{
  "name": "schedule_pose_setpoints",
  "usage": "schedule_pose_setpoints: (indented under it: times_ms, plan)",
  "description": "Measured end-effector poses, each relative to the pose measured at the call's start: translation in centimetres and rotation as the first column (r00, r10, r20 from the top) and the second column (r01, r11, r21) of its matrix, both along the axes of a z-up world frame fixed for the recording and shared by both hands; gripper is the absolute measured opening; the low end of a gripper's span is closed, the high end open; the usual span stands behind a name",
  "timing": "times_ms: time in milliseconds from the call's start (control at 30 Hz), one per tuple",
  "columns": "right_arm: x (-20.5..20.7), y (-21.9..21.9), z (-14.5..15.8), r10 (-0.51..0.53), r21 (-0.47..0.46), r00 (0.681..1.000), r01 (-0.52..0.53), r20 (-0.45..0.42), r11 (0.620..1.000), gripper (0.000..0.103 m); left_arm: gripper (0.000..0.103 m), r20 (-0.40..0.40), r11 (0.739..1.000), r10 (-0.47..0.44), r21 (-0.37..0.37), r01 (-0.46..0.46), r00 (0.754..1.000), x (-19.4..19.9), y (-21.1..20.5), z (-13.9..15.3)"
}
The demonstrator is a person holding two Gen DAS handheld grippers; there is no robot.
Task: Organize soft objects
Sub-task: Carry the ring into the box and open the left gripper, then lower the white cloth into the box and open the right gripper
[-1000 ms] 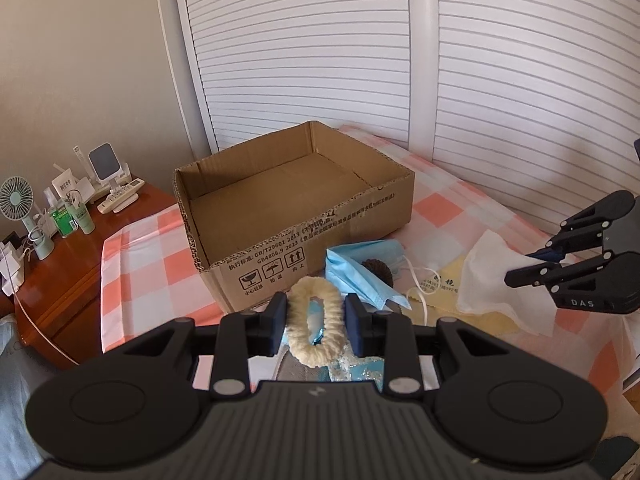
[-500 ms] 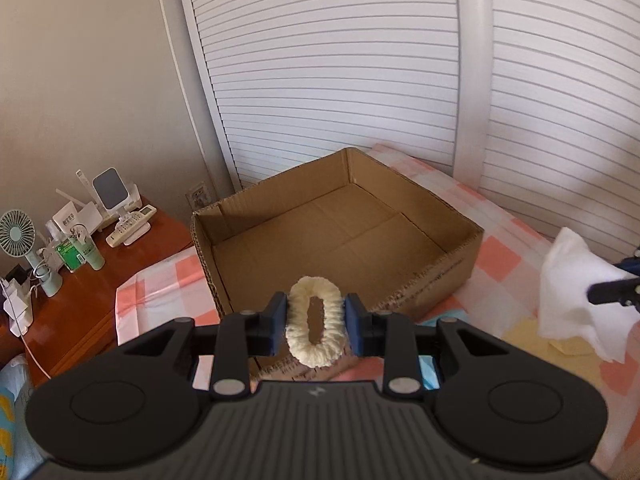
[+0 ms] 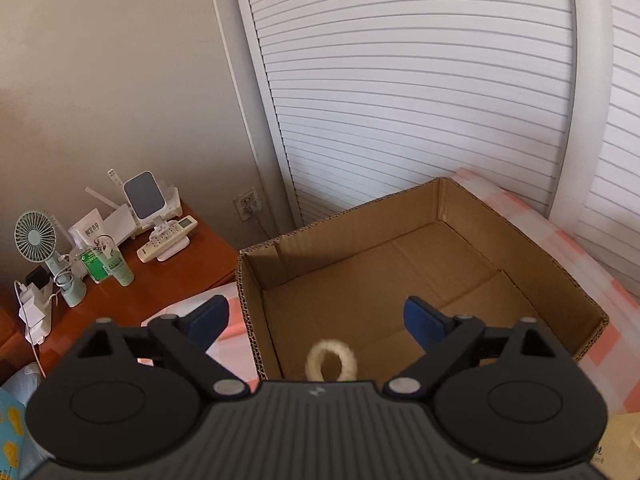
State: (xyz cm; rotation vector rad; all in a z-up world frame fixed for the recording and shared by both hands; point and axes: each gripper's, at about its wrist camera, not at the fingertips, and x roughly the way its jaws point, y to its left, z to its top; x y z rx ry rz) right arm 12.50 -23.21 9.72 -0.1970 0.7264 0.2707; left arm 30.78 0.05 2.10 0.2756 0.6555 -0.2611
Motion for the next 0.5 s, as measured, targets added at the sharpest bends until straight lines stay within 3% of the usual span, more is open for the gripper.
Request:
schedule_pose_setpoints:
  times_ms: [200,300,500]
  plan:
    - [0.8,0.1,0.1,-0.004,0.006,1.000,0.004,-0.008,1.000,0.014,0.095,0.032,0.999,-0.042,-0.012,0.042,0.999,-3.5,1.3,0.8]
    - [1.5,0.1,0.2,-0.010,0.016,1.000,0.011,-0.015,1.000,0.014,0.102,0.055,0.997,-0.070,-0.029,0.072,0.996,-7.0,2.1,1.4]
    - [3.3,0.7,1.1,-0.016,0.030,1.000,0.017,-0.011,0.999,0.014,0.102,0.061,0.996,-0.086,-0.011,0.087,0.994,-14.6,2.8,1.1]
